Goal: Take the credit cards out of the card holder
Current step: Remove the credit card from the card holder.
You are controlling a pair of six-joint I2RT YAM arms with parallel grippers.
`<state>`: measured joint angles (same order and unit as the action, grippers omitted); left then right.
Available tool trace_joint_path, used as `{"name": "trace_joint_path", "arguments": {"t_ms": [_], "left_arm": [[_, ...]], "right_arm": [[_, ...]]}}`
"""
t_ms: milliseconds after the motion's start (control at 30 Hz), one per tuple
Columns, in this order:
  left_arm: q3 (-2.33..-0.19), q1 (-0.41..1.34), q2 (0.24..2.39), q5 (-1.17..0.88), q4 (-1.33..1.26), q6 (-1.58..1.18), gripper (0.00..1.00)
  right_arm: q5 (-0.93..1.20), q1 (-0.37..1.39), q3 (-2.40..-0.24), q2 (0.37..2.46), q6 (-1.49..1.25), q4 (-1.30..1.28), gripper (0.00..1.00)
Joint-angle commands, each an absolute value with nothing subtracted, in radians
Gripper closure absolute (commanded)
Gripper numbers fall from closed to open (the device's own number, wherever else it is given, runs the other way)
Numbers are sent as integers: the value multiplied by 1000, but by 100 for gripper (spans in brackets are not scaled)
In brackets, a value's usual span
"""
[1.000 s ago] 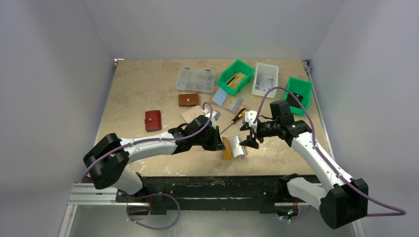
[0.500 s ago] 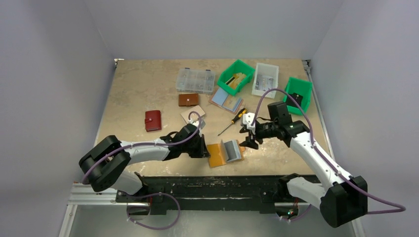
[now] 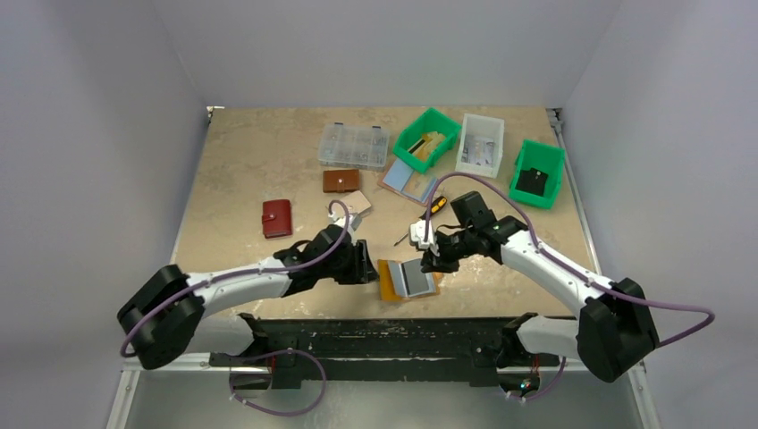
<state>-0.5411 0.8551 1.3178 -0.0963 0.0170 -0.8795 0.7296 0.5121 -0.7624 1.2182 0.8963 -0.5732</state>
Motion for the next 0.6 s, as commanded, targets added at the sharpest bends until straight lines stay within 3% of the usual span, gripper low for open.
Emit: {"name": "trace_joint_path", "arguments": {"t_ms": [0, 200, 367, 567], "left_arm": [[-530, 853, 1153, 36, 88, -889, 55], [-422, 854, 916, 6, -143, -909, 36], [-365, 853, 906, -78, -390, -984, 33], [-367, 865, 1067, -205, -729, -1060, 34]], "right_arm": [[700, 526, -762, 1227, 859, -532, 75], [756, 526, -827, 1276, 721, -523, 73], [747, 525, -824, 1298, 655, -493, 73], [725, 527, -828, 1348, 585, -459, 76]]}}
